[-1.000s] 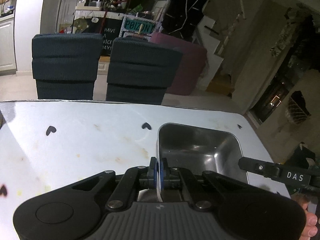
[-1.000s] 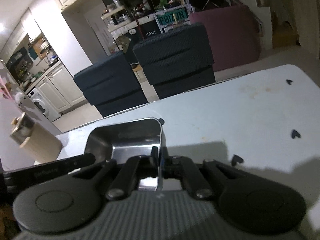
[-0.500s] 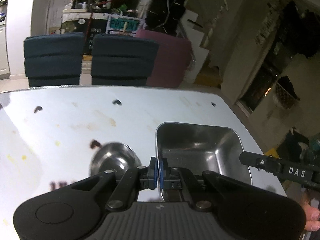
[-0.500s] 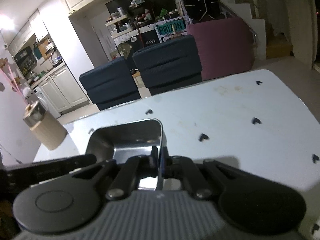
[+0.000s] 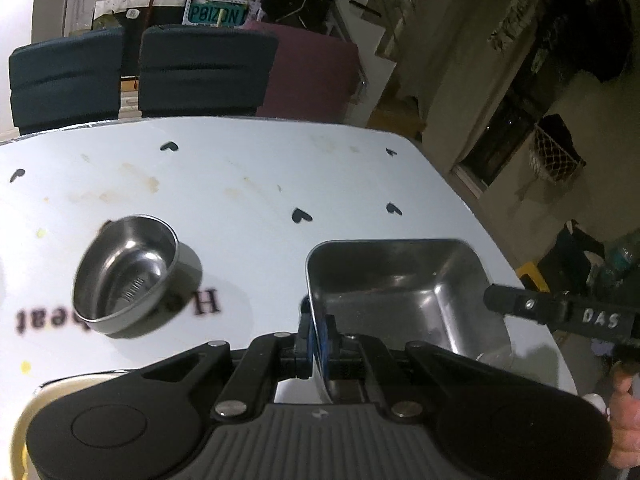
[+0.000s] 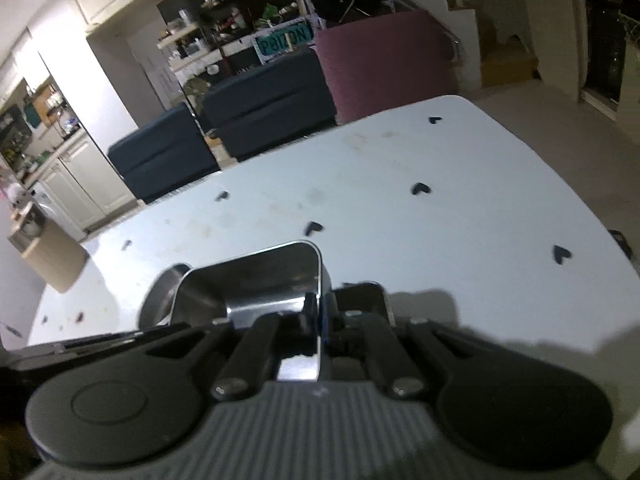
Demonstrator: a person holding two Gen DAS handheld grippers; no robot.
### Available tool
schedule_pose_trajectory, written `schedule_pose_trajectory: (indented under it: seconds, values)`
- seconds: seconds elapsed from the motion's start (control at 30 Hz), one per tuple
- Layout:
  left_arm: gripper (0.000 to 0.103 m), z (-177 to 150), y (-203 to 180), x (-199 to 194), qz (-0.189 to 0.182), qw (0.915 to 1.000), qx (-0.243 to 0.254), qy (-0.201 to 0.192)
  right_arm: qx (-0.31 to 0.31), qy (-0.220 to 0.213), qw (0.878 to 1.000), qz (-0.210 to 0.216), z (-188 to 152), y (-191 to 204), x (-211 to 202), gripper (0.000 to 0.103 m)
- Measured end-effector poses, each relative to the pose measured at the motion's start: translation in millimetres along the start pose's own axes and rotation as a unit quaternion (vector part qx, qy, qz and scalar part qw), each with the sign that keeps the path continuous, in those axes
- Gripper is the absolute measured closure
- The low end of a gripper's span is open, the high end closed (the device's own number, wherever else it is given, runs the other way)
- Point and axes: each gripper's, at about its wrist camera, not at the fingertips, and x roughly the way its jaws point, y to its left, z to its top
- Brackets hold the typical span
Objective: Organize plates and bowls
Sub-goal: 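Lift the second steel tray with both grippers and carry it beside the oval bowl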
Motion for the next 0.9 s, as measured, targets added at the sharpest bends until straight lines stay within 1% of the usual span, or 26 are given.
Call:
schedule_pose_trajectory:
  seconds: [0.13, 0.23, 0.37, 0.63, 0.9]
  values:
    - [0.099, -5, -6, 11, 0.01, 0.9999, 0.007, 0.008, 0.001, -0.006, 1.0, -0.007, -1, 1, -2, 0.1]
    - [0.099, -8, -4, 16, 0.016, 0.9998, 0.008, 0.012, -0.012, -0.01, 1.0, -0.015, 0, 10, -1, 0.1]
    - [0.098, -11, -6, 20, 0.021, 0.9996, 0.011, 0.017, -0.026, -0.008, 0.999, -0.021, -1, 13, 2, 0.1]
    - [0.097, -11, -7, 26, 0.028, 0.9991, 0.015, 0.03, -0.036, -0.005, 0.999, -0.036, -3, 17, 7, 0.1]
    - [0.097, -15, -9, 32, 0.026, 0.9989, 0.013, 0.037, -0.049, 0.002, 0.998, -0.047, -3, 22, 17, 0.1]
